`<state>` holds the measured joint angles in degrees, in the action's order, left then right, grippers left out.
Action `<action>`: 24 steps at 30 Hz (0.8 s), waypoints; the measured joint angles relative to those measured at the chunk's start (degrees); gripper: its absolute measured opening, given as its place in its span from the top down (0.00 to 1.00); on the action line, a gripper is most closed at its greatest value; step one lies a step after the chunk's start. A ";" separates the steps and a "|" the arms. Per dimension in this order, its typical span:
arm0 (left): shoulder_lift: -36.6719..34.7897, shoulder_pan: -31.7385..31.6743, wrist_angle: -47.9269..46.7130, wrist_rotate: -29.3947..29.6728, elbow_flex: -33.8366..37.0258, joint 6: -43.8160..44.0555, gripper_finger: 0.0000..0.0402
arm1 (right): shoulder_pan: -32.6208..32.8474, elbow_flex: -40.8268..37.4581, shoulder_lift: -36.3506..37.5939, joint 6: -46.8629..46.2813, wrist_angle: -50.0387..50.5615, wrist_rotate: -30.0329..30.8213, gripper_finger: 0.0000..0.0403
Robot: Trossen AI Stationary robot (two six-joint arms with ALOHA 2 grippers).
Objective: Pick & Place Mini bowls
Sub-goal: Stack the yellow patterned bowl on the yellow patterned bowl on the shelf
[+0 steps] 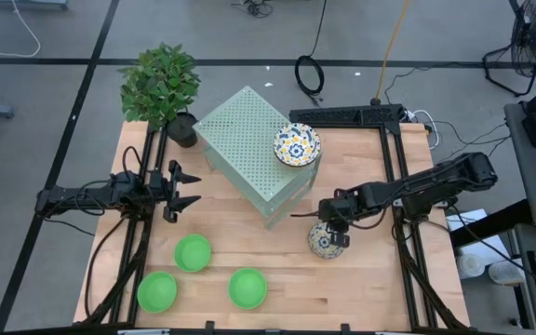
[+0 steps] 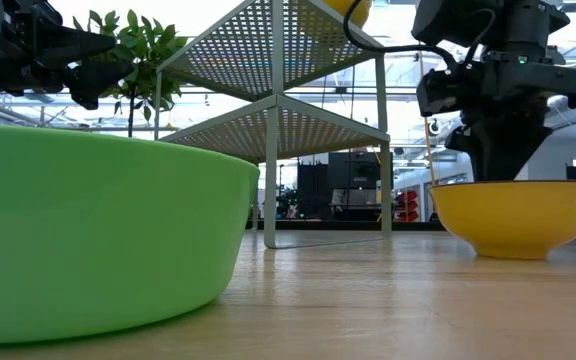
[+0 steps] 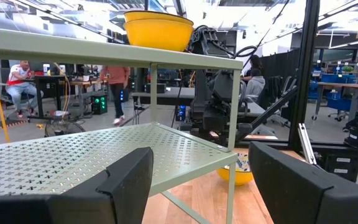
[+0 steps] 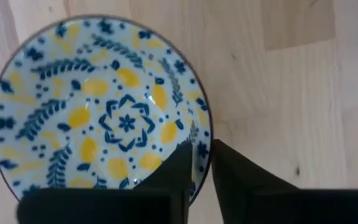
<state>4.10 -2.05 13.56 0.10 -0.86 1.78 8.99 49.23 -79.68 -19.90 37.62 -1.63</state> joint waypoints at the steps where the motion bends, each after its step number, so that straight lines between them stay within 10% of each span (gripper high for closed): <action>1: -0.01 0.01 -0.01 0.01 -0.01 -0.01 0.33 | -0.02 0.00 0.00 0.00 -0.37 0.02 0.90; 12: 0.02 0.01 0.00 0.00 0.00 0.00 0.33 | -0.02 0.00 0.00 1.42 -1.84 -0.16 0.96; 24: 0.00 0.00 0.00 0.00 -0.02 0.00 0.33 | -0.02 -2.92 -0.02 1.93 -6.75 -1.08 0.75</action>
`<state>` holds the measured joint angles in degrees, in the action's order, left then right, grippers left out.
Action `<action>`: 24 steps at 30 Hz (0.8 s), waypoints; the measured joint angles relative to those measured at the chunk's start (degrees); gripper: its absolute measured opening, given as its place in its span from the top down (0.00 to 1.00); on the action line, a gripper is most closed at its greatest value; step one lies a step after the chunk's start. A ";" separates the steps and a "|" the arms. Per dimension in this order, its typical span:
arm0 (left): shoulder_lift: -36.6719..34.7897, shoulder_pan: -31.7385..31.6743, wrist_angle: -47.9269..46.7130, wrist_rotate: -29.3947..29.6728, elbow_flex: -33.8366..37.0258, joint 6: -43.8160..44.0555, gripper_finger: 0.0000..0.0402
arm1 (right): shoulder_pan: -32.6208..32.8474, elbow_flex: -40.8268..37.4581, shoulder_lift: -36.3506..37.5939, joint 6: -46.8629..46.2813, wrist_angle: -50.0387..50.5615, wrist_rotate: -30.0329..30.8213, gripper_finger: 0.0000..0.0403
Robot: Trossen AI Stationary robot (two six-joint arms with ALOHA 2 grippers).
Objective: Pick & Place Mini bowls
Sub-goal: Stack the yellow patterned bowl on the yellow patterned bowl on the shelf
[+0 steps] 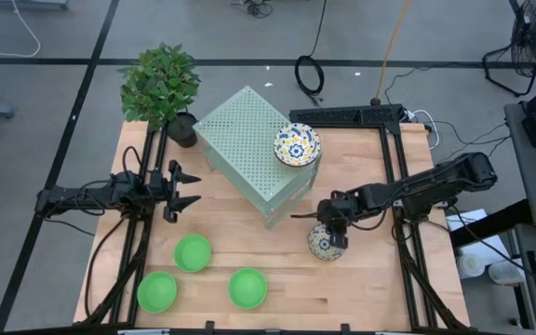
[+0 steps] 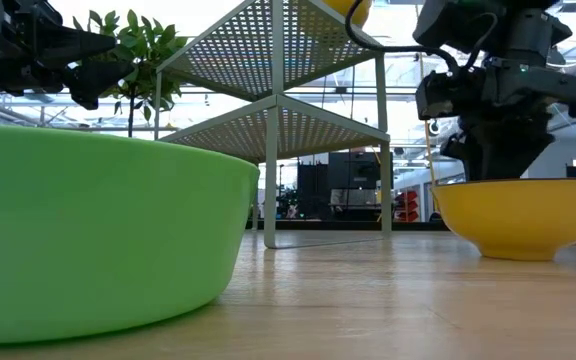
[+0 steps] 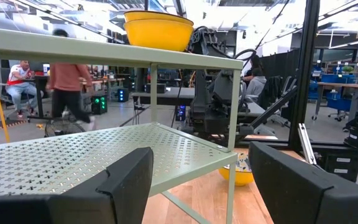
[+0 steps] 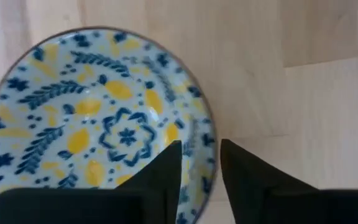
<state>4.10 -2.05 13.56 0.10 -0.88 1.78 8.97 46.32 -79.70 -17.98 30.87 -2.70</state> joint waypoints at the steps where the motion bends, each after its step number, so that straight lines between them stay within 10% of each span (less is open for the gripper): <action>1: 0.02 0.01 0.00 0.00 0.00 0.00 0.33 | 0.00 -0.37 0.00 0.16 -0.58 -0.65 0.74; 24: -0.01 -0.02 -0.02 0.00 0.00 0.00 0.33 | 0.11 -0.38 0.85 4.55 0.44 -3.14 0.99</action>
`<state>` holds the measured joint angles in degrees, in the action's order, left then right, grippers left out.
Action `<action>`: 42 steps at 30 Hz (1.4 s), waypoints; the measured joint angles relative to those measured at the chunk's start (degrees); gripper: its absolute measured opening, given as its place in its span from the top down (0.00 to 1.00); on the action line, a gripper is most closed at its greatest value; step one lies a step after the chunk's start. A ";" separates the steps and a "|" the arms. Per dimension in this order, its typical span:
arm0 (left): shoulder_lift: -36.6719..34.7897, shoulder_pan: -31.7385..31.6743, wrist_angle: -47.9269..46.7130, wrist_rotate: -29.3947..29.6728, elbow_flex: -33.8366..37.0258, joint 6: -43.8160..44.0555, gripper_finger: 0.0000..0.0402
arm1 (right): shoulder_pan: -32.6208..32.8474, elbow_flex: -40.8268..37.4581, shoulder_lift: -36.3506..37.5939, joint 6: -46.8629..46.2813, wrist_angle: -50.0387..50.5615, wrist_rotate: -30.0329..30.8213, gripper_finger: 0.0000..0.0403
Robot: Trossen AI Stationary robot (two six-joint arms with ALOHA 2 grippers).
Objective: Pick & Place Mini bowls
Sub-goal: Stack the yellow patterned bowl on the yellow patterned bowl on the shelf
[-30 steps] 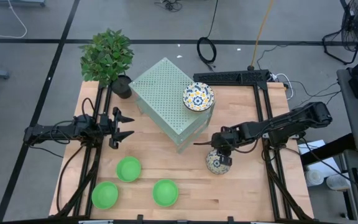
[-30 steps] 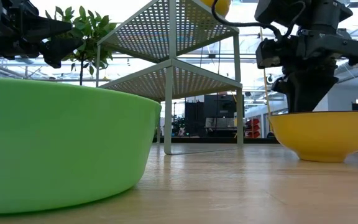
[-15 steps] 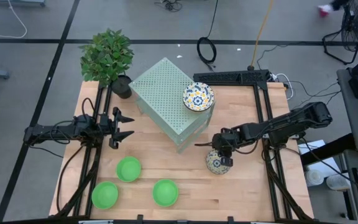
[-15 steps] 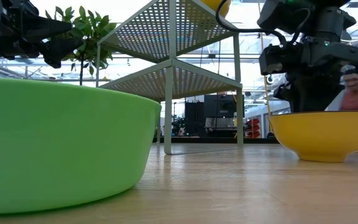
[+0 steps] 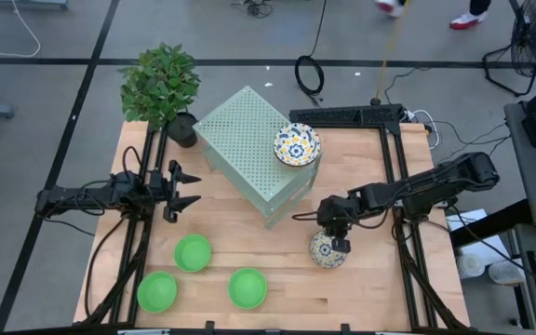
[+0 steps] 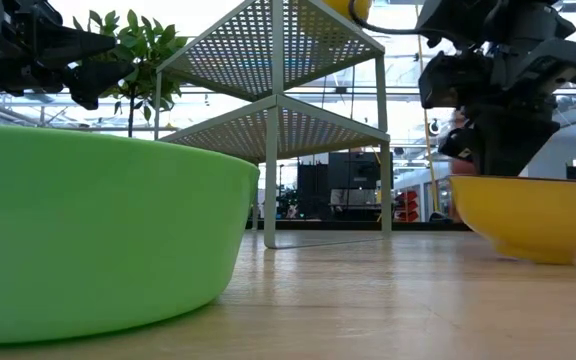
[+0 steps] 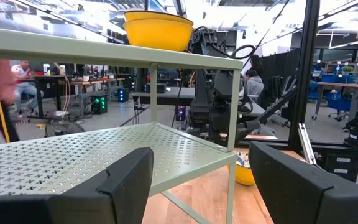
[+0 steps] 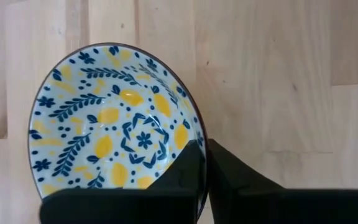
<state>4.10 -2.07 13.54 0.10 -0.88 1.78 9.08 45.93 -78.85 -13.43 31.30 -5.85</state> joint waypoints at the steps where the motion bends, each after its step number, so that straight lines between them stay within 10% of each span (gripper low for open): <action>1: 0.01 0.02 0.02 0.00 0.01 0.00 0.33 | 0.00 0.13 0.08 0.36 0.06 -0.37 0.99; 27: 0.02 0.02 0.01 0.01 0.01 0.00 0.33 | 0.02 2.68 14.01 -2.36 0.25 -6.26 1.00; 42: 0.01 0.02 0.02 0.00 0.02 0.00 0.33 | -0.20 34.44 12.09 4.91 10.77 -4.46 1.00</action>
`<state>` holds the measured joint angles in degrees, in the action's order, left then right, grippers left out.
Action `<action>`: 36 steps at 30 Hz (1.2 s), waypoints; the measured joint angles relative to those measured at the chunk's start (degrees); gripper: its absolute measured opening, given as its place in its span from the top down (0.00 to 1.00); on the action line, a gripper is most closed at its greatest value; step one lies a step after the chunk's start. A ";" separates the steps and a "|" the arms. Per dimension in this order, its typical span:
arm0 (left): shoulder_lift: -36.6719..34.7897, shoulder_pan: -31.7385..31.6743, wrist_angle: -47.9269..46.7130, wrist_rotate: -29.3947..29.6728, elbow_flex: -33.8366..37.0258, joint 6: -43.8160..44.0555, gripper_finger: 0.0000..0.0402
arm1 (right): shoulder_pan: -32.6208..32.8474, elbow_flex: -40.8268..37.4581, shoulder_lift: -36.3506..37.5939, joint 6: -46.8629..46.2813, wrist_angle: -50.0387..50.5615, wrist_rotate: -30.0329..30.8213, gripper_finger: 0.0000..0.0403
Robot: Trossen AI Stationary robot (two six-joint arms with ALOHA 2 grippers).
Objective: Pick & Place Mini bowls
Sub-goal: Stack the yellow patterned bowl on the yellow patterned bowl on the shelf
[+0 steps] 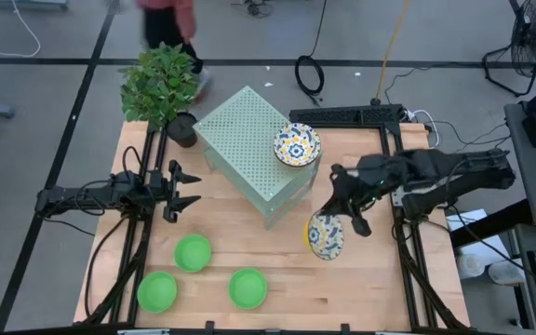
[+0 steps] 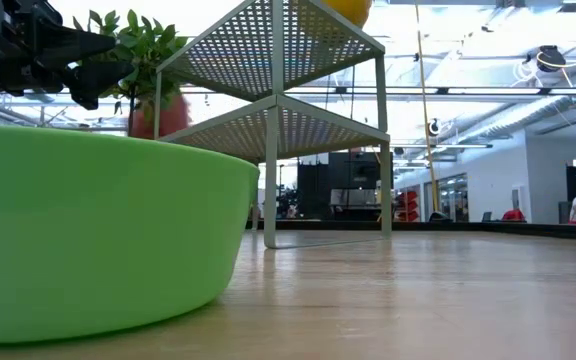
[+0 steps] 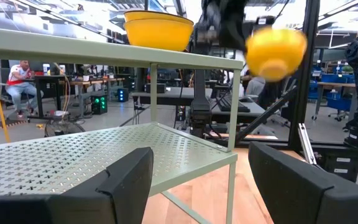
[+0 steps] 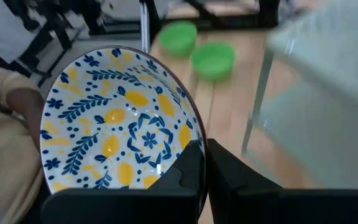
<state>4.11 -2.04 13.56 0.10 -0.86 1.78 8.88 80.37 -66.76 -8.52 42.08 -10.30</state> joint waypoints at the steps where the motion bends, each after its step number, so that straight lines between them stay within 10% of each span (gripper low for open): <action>1: 0.01 -0.01 0.00 0.01 -0.02 0.00 0.33 | -0.28 2.53 -0.76 0.56 0.96 -0.05 1.00; 21: 0.01 -0.02 0.00 0.02 0.00 0.00 0.33 | -18.48 50.38 -26.09 8.46 9.95 -0.30 1.00; 36: 0.00 0.00 0.00 0.02 -0.01 0.00 0.33 | -35.78 53.82 -31.23 3.17 20.21 -8.18 1.00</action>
<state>4.11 -2.05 13.56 0.12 -0.87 1.78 -26.90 134.19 -97.99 -5.35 62.29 -18.48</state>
